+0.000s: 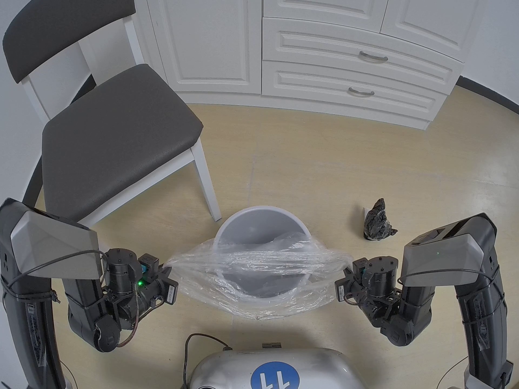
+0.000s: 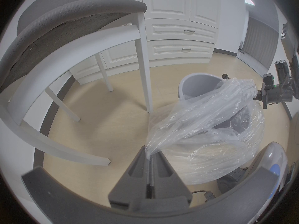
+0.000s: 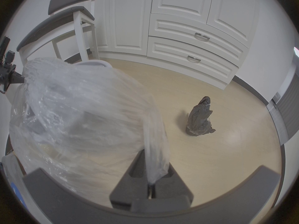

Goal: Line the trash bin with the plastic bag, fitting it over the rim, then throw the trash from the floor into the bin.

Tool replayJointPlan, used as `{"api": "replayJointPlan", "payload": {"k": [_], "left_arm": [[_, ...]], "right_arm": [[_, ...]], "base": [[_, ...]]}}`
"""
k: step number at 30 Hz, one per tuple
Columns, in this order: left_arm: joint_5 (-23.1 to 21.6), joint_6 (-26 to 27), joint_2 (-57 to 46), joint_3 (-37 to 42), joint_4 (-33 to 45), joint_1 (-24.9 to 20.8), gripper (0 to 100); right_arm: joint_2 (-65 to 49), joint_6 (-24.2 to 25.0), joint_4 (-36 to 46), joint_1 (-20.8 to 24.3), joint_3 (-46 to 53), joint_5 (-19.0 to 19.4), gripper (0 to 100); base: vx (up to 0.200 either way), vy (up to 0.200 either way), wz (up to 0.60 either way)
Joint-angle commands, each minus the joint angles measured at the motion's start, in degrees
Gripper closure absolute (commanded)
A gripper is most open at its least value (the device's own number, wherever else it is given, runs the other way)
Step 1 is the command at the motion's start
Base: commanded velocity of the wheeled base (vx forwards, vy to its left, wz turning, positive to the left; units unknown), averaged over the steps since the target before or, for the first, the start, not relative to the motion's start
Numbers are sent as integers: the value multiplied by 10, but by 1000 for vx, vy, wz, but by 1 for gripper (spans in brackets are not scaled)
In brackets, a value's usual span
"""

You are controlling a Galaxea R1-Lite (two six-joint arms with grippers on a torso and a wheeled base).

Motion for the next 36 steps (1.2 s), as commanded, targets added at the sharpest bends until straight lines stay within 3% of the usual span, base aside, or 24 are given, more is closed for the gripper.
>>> {"api": "replayJointPlan", "payload": {"k": [1, 5, 6, 13, 14, 21, 28, 36], "left_arm": [[1, 1, 9, -4, 0, 1, 100], [1, 0, 13, -5, 0, 1, 100], [1, 0, 12, -5, 0, 2, 100], [1, -1, 8, -5, 0, 2, 100], [1, -1, 8, -5, 0, 4, 100], [2, -1, 7, -13, 0, 8, 100], [2, 1, 13, -13, 0, 9, 100], [3, 1, 53, -33, 0, 15, 100]], "right_arm": [[1, 0, -10, -3, -2, 0, 100], [0, -7, -10, -11, 8, 1, 100], [-2, -10, -10, -12, 12, 0, 0], [-55, -14, -10, -8, 62, 21, 0], [-108, -12, -10, -12, 115, 96, 0], [-203, -5, -10, -49, 181, 246, 0], [-223, 27, -10, -66, 185, 267, 0], [-141, 24, -10, -139, 159, 357, 0]], "base": [[0, 0, 0], [0, 0, 0], [0, 0, 0], [0, 0, 0], [0, 0, 0], [0, 0, 0], [0, 0, 0], [0, 0, 0]]}}
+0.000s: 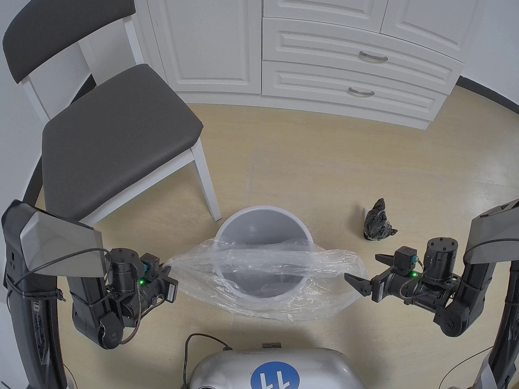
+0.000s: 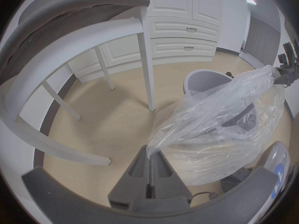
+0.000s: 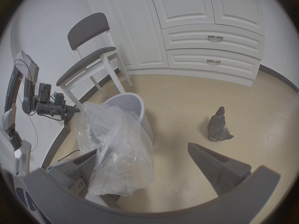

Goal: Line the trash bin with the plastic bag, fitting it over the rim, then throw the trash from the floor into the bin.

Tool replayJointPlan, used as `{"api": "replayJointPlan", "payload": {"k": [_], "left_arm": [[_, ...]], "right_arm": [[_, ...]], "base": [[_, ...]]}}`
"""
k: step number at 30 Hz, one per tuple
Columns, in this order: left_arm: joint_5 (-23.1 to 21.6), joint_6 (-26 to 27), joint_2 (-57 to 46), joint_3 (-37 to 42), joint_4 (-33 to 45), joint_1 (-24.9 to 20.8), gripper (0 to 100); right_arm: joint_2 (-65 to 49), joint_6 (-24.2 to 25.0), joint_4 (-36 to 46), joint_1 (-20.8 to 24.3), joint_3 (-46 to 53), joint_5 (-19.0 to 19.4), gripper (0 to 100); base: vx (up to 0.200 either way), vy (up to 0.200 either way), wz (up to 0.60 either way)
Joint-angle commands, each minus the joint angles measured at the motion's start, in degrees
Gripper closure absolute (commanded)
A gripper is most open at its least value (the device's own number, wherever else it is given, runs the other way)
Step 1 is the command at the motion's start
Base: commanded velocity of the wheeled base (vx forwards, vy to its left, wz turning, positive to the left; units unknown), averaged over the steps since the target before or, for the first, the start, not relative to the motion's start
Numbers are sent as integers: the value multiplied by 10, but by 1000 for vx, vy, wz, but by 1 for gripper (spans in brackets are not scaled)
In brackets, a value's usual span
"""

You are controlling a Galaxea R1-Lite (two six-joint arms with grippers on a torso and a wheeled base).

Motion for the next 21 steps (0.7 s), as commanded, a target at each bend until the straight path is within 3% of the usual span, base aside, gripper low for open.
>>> {"api": "replayJointPlan", "payload": {"k": [1, 12, 17, 21], "left_arm": [[1, 1, 31, -12, 0, 5, 100], [1, 0, 55, -28, 0, 15, 100], [1, 1, 56, -31, 1, 22, 100], [0, 2, 56, -33, 1, 26, 100]], "right_arm": [[56, -2, -10, -47, -21, 36, 0], [76, -2, -10, -113, -34, 121, 0], [77, -1, -10, -152, -33, 206, 0], [82, 0, -10, -186, -40, 251, 0]], "base": [[0, 0, 0], [0, 0, 0], [0, 0, 0], [0, 0, 0]]}}
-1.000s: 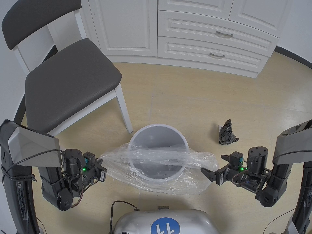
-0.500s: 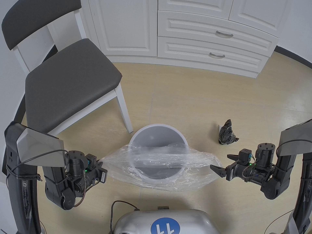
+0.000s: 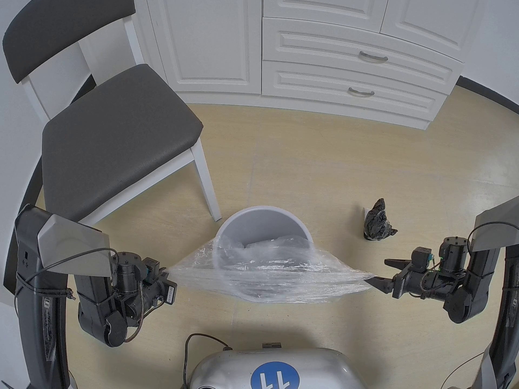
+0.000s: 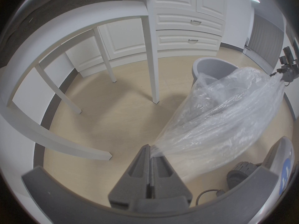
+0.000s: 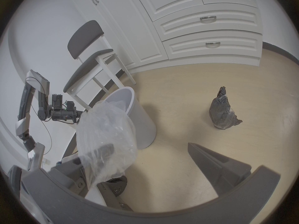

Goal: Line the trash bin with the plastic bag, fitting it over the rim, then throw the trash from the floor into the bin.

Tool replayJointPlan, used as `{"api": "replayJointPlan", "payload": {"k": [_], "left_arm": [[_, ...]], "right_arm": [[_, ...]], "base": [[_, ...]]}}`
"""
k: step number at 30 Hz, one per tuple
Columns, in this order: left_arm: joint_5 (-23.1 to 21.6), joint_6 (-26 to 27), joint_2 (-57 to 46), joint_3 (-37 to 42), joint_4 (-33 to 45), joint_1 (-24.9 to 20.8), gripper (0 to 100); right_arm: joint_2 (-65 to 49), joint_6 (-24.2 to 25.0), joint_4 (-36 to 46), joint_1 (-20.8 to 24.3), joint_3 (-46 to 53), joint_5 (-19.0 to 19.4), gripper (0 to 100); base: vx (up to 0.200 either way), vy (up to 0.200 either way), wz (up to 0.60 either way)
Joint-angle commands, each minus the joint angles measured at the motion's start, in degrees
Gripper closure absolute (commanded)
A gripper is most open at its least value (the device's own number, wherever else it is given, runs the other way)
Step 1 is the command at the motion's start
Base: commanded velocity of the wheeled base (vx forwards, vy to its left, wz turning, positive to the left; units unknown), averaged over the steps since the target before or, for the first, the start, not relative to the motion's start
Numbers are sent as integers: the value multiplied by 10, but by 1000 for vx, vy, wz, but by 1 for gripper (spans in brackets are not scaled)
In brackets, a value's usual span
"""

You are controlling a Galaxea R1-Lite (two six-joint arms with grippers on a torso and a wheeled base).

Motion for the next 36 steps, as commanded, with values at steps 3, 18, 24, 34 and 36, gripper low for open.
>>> {"api": "replayJointPlan", "payload": {"k": [3, 18, 24, 34, 36], "left_arm": [[0, 1, 7, -5, 0, 6, 100], [-1, 6, -34, 35, -1, -11, 100], [-3, 5, -54, 58, -1, -29, 100], [-3, 5, -57, 108, -2, -81, 100], [-4, 6, -52, 112, -1, -84, 100]], "right_arm": [[6, -2, -10, -42, -7, 37, 0], [-102, -11, -10, 28, 45, -72, 0], [-116, -47, -10, -55, 38, -70, 0], [-115, -45, -10, -23, 25, -75, 0], [-121, -44, -10, -2, 33, -78, 0]], "base": [[0, 0, 0], [0, 0, 0], [0, 0, 0], [0, 0, 0], [0, 0, 0]]}}
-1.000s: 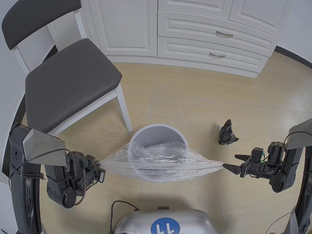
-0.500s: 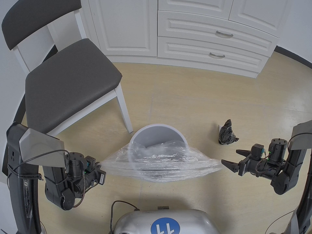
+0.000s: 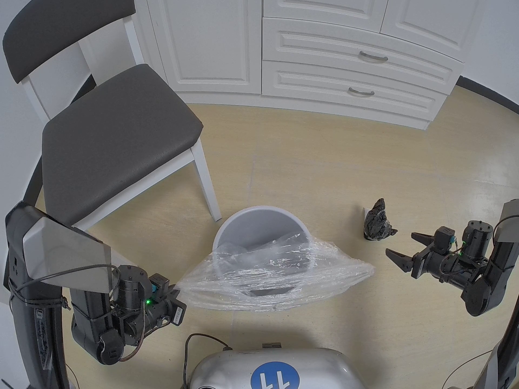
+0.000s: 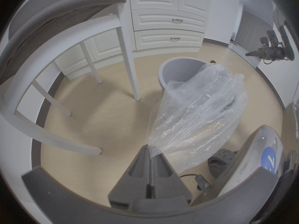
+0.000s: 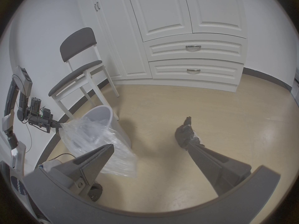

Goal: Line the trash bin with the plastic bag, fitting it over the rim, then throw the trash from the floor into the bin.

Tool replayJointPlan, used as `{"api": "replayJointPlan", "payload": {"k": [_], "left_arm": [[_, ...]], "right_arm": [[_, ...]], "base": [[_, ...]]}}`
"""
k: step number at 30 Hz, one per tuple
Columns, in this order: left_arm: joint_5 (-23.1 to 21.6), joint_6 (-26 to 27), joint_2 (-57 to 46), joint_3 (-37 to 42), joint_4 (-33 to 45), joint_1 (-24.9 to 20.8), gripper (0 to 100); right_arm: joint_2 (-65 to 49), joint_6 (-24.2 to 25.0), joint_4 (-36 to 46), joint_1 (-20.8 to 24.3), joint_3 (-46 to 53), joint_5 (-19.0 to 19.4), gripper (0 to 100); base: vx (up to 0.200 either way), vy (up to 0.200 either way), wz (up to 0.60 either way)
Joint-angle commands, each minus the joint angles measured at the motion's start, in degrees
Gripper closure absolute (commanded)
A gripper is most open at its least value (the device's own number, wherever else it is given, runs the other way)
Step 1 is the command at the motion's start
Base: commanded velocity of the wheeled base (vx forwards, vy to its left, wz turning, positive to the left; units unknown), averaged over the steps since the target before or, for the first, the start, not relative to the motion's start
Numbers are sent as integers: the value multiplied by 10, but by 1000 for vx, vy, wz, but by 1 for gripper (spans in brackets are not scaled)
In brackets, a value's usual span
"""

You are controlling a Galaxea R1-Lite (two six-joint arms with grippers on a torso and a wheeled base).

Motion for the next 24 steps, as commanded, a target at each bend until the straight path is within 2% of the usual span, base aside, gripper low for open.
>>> {"api": "replayJointPlan", "payload": {"k": [1, 2, 3, 4, 5, 8, 9, 10, 11, 12, 15, 16, 18, 20, 23, 24], "left_arm": [[0, 1, 3, 19, 1, -17, 100], [0, 4, 20, 9, 1, -11, 100], [0, 4, 20, 9, 1, -11, 100], [-2, 3, 40, -10, 1, 5, 100], [-3, 2, 49, -20, 0, 14, 100], [-19, -2, 55, -37, 0, 24, 100], [-19, -2, 55, -37, 0, 24, 100], [-33, -3, 48, -37, 0, 27, 100], [-34, -3, 46, -38, 0, 27, 100], [-38, -4, 33, -37, 1, 27, 100], [-38, -4, 23, -35, 0, 27, 100], [-38, -4, 20, -33, 0, 27, 100], [-38, -5, 13, -32, 0, 27, 100], [-39, -5, 11, -30, 0, 26, 100], [-40, -5, 12, -24, 0, 26, 100], [-42, -7, 11, -23, 0, 26, 0]], "right_arm": [[-16, 1, -10, 39, 12, -5, 0], [-20, 1, -10, 72, 20, -38, 0], [-20, 1, -10, 72, 20, -38, 0], [-19, 0, -10, 119, 18, -114, 0], [-18, 0, -10, 143, 13, -162, 0], [-27, 0, 33, 210, -26, -265, 0], [-27, 0, 33, 210, -26, -265, 0], [-51, 0, 121, 251, -77, -313, 0], [-53, 0, 129, 254, -82, -317, 0], [-91, 0, 259, 291, -151, -366, 0], [-152, 4, 453, 345, -244, -402, 0], [-175, 6, 540, 376, -286, -411, 0], [-186, 14, 634, 417, -335, -416, 0], [-182, 16, 653, 440, -346, -424, 0], [-147, -4, 650, 466, -347, -466, 0], [-136, -21, 647, 470, -346, -475, 0]], "base": [[0, 0, 0], [0, 0, 0], [0, 0, 0], [0, 0, 0], [0, 0, 0], [0, 0, 0], [0, 0, 0], [0, 0, 0], [0, 0, 0], [0, 0, 0], [0, 0, 0], [0, 0, 0], [0, 0, 0], [0, 0, 0], [0, 0, 0], [0, 0, 0]]}}
